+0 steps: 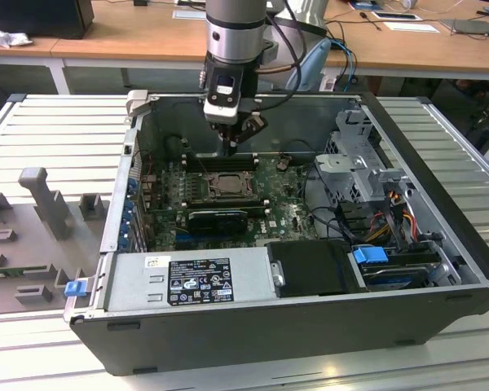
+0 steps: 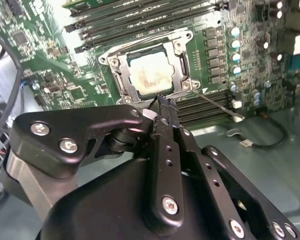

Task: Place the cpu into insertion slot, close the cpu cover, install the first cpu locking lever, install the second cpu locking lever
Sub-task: 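Install the first cpu locking lever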

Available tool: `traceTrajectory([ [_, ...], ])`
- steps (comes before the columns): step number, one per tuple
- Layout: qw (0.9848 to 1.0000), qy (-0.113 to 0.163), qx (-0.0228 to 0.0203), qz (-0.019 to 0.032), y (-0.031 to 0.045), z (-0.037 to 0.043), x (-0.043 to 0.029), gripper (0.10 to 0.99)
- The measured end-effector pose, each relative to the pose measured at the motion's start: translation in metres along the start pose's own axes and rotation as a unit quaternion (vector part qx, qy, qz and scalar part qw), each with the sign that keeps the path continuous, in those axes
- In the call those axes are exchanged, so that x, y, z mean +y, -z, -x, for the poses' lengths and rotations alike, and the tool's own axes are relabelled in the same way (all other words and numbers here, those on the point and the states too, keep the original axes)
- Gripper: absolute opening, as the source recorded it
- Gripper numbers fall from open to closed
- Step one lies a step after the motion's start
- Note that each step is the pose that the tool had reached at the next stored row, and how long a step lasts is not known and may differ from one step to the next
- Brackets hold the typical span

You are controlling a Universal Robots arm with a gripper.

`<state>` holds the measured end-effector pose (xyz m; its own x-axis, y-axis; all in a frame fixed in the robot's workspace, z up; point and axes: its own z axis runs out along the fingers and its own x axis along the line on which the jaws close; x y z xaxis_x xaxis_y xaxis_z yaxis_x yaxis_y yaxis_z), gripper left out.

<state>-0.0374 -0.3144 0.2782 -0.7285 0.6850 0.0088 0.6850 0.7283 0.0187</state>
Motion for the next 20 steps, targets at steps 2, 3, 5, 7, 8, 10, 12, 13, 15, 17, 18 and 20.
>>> traceTrajectory([
  [2, 0.9998, 0.021, 0.0004, -0.0002, -0.0001, 0.0000, 0.0000, 0.106],
  [3, 0.9995, 0.031, 0.0006, -0.0003, -0.0002, 0.0000, 0.0000, 0.106],
  [5, 0.9983, 0.059, 0.0011, -0.0005, -0.0007, 0.0000, 0.0000, 0.106],
  [7, 0.9965, 0.084, 0.0016, -0.0007, -0.0014, 0.0000, 0.0000, 0.106],
  [8, 0.9951, 0.099, 0.0019, -0.0009, -0.0026, 0.0000, 0.0000, 0.106],
  [10, 0.9928, 0.120, 0.0023, -0.0010, -0.0044, 0.0000, -0.0001, 0.106],
  [12, 0.9902, 0.140, 0.0026, -0.0013, -0.0060, 0.0001, -0.0001, 0.106],
  [13, 0.9883, 0.152, 0.0029, -0.0013, -0.0071, 0.0001, -0.0001, 0.106],
  [15, 0.9845, 0.175, 0.0032, -0.0015, -0.0084, 0.0001, -0.0002, 0.106],
  [17, 0.9773, 0.212, 0.0038, -0.0017, -0.0099, 0.0001, -0.0002, 0.106],
  [18, 0.9742, 0.226, 0.0041, -0.0019, -0.0104, 0.0001, -0.0002, 0.106],
  [20, 0.9700, 0.243, 0.0044, -0.0021, -0.0111, 0.0001, -0.0002, 0.106],
])
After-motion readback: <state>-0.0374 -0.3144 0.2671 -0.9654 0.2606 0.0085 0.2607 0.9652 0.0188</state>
